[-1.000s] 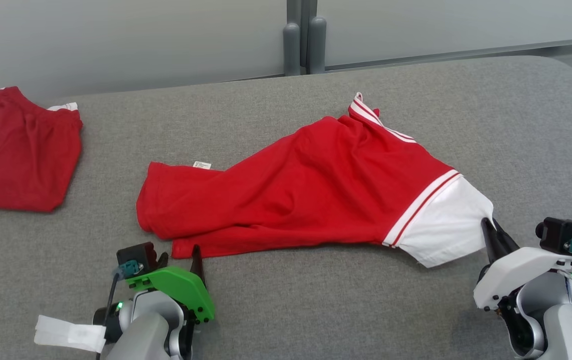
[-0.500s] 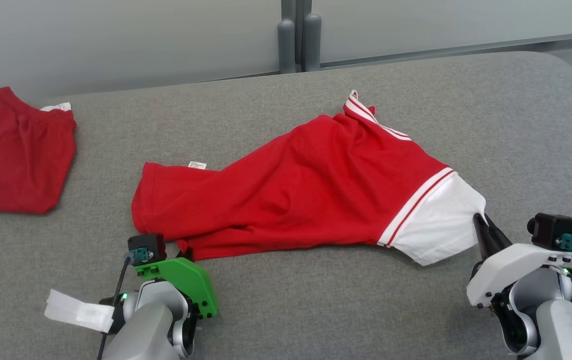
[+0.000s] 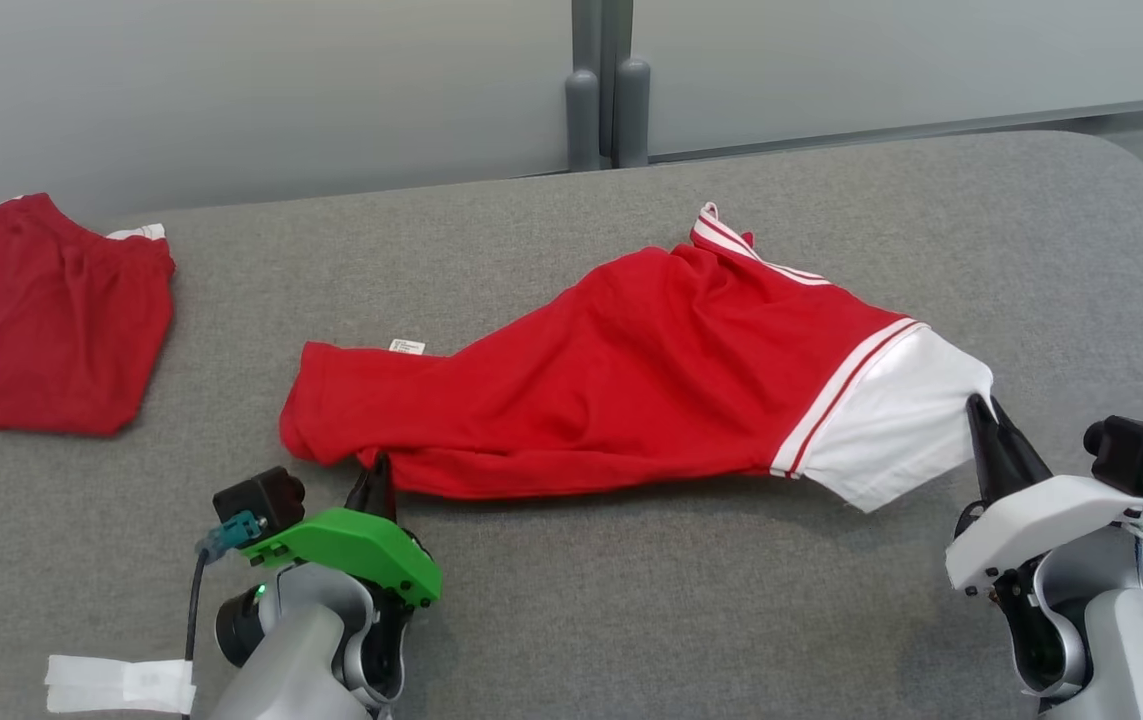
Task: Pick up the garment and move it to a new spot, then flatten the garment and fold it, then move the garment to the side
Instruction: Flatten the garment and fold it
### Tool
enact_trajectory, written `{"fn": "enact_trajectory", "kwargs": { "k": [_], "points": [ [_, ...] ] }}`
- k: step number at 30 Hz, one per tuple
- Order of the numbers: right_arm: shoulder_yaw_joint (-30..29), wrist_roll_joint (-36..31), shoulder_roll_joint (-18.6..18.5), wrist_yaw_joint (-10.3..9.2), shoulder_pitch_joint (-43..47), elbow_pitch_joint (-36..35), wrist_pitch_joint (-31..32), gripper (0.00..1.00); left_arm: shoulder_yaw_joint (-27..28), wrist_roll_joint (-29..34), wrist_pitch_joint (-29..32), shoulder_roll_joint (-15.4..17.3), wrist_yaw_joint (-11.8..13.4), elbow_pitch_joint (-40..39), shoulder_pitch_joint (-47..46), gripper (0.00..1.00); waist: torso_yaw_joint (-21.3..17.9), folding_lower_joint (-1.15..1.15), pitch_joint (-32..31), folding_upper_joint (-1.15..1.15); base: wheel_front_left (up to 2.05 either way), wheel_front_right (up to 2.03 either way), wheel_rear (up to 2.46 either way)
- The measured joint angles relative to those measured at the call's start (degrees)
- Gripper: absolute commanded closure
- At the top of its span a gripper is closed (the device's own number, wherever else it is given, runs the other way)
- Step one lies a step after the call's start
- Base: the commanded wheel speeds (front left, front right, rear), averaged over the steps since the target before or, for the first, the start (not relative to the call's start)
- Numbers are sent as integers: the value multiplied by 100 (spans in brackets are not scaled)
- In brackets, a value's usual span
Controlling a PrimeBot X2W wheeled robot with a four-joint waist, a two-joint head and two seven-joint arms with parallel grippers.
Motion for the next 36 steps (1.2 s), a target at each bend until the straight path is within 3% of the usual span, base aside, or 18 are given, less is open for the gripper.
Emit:
{"fn": "enact_trajectory", "kwargs": {
  "k": [4,8,14,20,27,36],
  "points": [
    [-16,112,0,0,-1,-190,-162,100,193,78,-71,1,-53,-515,62,100,74,0,-137,0,0,0,0],
    [-44,214,1,0,-1,-586,-226,100,725,580,-101,91,-49,-1713,314,100,150,0,-347,0,0,0,0],
    [-54,379,0,-2,-65,-1225,-241,100,1023,1044,-103,158,-5,-3151,703,100,198,0,-552,0,0,0,0],
    [-126,602,-1,-4,-116,-2064,-264,100,1082,1429,-93,452,240,-4533,961,100,195,0,-694,0,0,0,0],
    [-288,702,-2,-4,-121,-3145,7,100,1209,1591,421,924,522,-6216,1039,100,135,0,-753,0,0,0,0],
    [-304,706,-2,-4,-241,-4058,367,100,1249,1710,1026,1220,746,-7513,784,100,23,0,-761,0,0,0,0]
  ]
}}
